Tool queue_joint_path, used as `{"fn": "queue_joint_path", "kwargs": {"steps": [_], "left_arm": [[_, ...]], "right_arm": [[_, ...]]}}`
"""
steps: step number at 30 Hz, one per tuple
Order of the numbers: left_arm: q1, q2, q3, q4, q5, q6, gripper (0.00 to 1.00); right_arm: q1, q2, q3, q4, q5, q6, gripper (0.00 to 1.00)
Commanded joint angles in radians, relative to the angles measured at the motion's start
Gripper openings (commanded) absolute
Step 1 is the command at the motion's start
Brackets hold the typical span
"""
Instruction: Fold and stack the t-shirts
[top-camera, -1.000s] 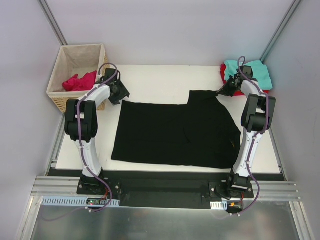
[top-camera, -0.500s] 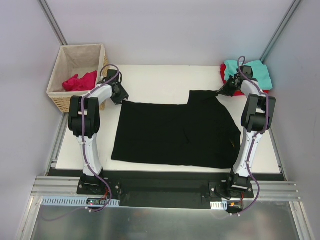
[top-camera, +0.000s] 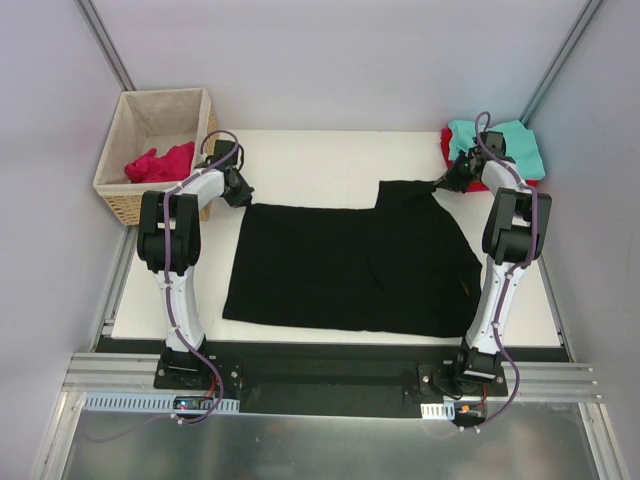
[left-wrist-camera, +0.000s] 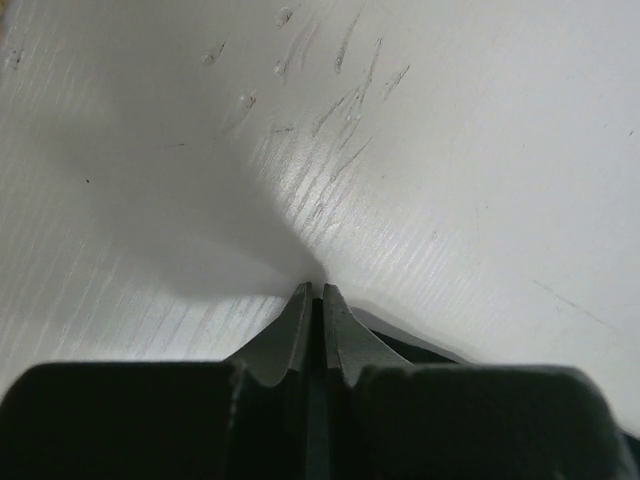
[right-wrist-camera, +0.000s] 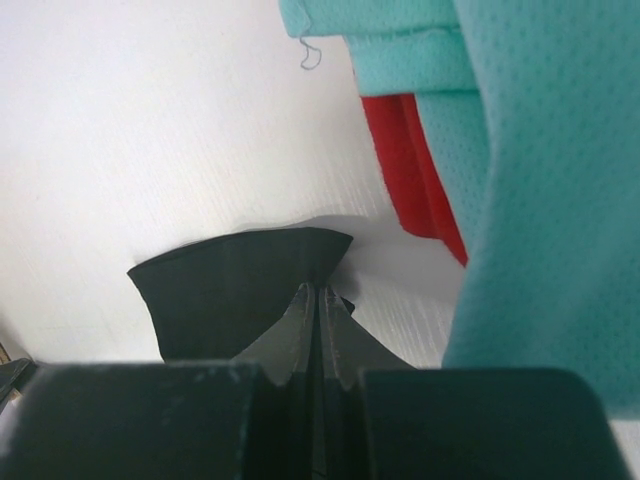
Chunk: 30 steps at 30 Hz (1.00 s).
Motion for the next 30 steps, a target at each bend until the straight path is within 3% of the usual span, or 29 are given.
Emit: {"fn": "queue_joint_path", "kwargs": {"steps": [1,12,22,30], "left_arm": [[0.012,-0.019,0.030,-0.010,0.015,-0.007,0.00],[-0.016,-0.028,0.106,-0.010,0.199,0.044,0.00],[-0.039,-0.115,0.072,-0.010,0.207,0.067,0.00],[-0.042,-0.259,-0.075,-0.010,0.159,0.070,0.00]], "right_arm": [[0.011,-0.040,0.003,0.018,-0.021,-0.003,0.01],[0.040,-0.109,-0.074,0.061,-0.016,0.012,0.01],[0.054,-0.190,-0.183,0.090,-0.013,0.019,0.01],[0.080,-0.388,-0.339,0.096,0.031,-0.012,0.01]]}}
